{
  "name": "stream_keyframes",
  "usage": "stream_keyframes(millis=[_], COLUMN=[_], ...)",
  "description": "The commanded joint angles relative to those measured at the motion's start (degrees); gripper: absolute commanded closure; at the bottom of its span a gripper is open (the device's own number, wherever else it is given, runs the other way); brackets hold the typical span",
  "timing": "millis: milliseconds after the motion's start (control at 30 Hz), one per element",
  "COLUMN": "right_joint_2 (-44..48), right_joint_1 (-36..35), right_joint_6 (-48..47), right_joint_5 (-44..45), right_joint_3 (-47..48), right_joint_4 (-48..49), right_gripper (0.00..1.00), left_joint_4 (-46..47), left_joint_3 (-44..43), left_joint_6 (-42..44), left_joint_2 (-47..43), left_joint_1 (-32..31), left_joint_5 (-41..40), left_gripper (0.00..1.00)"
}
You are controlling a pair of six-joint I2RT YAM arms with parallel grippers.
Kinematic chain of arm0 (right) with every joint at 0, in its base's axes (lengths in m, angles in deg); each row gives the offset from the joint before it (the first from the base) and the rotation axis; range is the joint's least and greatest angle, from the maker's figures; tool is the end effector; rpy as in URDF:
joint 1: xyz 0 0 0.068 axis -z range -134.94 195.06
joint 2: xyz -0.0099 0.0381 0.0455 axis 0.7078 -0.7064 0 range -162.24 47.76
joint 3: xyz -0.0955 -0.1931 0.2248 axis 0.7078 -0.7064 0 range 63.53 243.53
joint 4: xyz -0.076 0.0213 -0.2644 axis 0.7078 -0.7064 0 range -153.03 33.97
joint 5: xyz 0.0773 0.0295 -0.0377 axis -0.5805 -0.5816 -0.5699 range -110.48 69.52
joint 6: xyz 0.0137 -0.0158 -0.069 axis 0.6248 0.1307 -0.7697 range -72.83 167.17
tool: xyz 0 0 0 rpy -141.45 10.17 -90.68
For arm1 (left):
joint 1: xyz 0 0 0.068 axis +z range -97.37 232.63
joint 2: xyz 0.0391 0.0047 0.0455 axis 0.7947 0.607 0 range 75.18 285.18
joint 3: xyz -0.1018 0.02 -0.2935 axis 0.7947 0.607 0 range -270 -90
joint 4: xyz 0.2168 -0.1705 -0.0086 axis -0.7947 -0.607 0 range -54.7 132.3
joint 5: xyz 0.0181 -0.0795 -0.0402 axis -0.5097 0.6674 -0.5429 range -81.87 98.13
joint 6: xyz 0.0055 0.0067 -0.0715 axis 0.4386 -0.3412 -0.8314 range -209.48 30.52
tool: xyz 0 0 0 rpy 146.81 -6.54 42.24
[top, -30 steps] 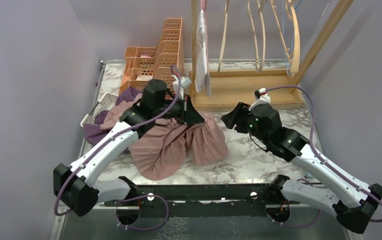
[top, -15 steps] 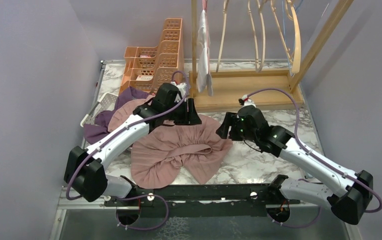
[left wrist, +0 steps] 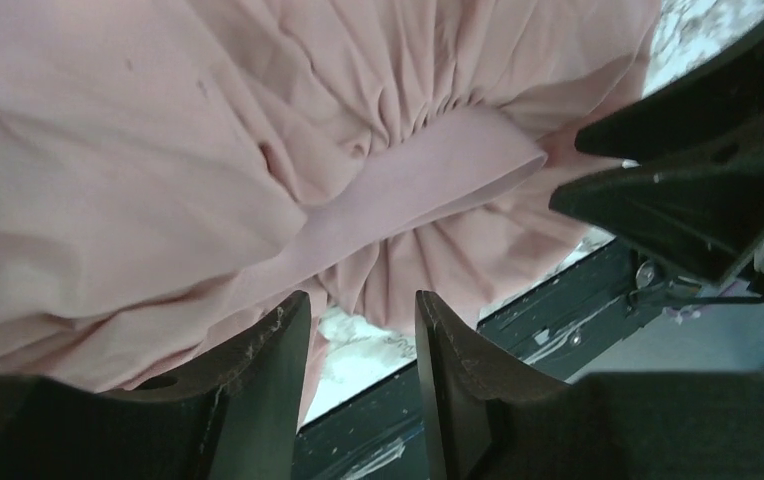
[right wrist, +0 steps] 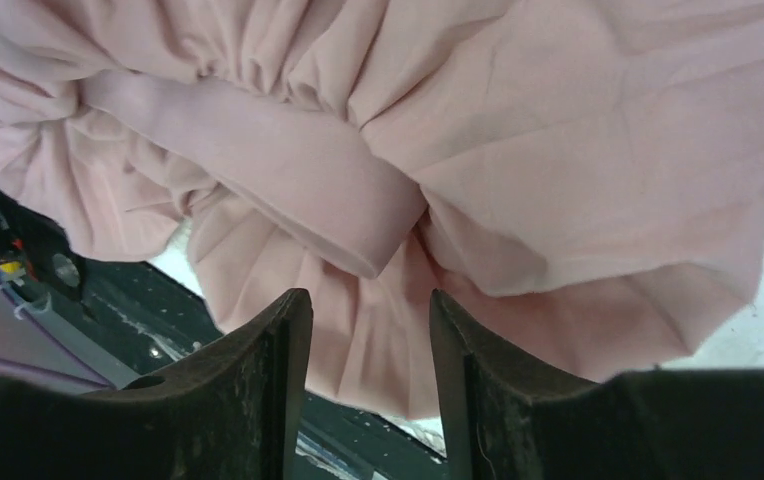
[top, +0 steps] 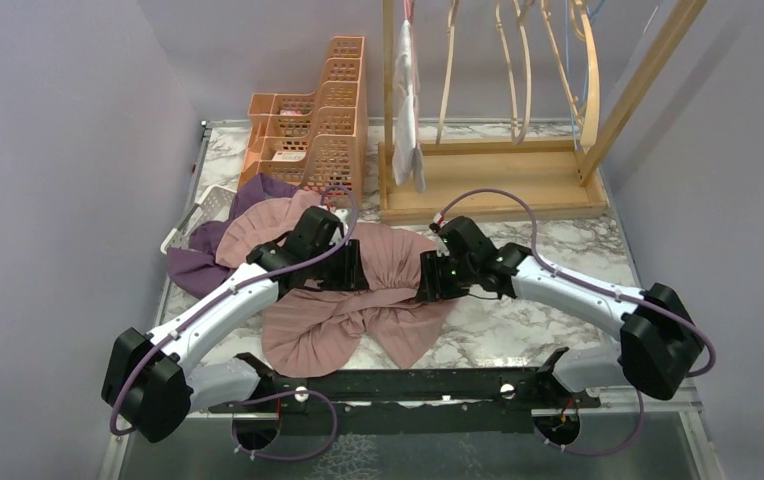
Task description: Place the skirt on the hanger
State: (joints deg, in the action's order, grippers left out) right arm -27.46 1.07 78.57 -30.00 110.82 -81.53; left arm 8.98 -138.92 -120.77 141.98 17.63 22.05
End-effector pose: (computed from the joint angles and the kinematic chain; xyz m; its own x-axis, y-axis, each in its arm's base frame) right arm 0.1944 0.2014 0.2315 -0.8870 -0.1420 -0.4394 -0.3441 0.8378 0.4239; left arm 0.1960 -0.1546 0.2670 -0.8988 0.0140 -0.4381 0.2498 0.8378 -0.4856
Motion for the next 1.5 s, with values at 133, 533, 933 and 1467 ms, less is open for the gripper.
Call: stream_keyframes(millis=[133, 533, 933, 1467], right_joint_2=[-6.82, -5.18, 7.52, 5.74], right_joint_1=[-0.65, -0.66, -0.34, 0.22], right_joint_6=[1.68, 10.85, 22.14, 14.14], right_joint_5=[1.24, 22.40, 43.84, 33.89], right_joint_3=[-0.12, 0.06, 5.72, 30.21], right_joint_4=[7.01, -5.28, -30.56, -36.89], right_gripper=[0.54, 0.99, 0.99, 0.99], left_joint_4=[3.81, -3.30, -2.98, 21.53], left_joint_3=[8.12, 7.51, -0.67, 3.28], left_joint_6=[-3.39, -1.85, 1.05, 1.12], left_joint_2=[-3.27, -1.33, 4.19, -3.43], left_joint_1=[-0.62, -0.50, -0.37, -18.49], left_joint_5=[-1.38, -29.76, -26.01, -10.08], left_gripper=[0.64, 0.82, 0.81, 0.45])
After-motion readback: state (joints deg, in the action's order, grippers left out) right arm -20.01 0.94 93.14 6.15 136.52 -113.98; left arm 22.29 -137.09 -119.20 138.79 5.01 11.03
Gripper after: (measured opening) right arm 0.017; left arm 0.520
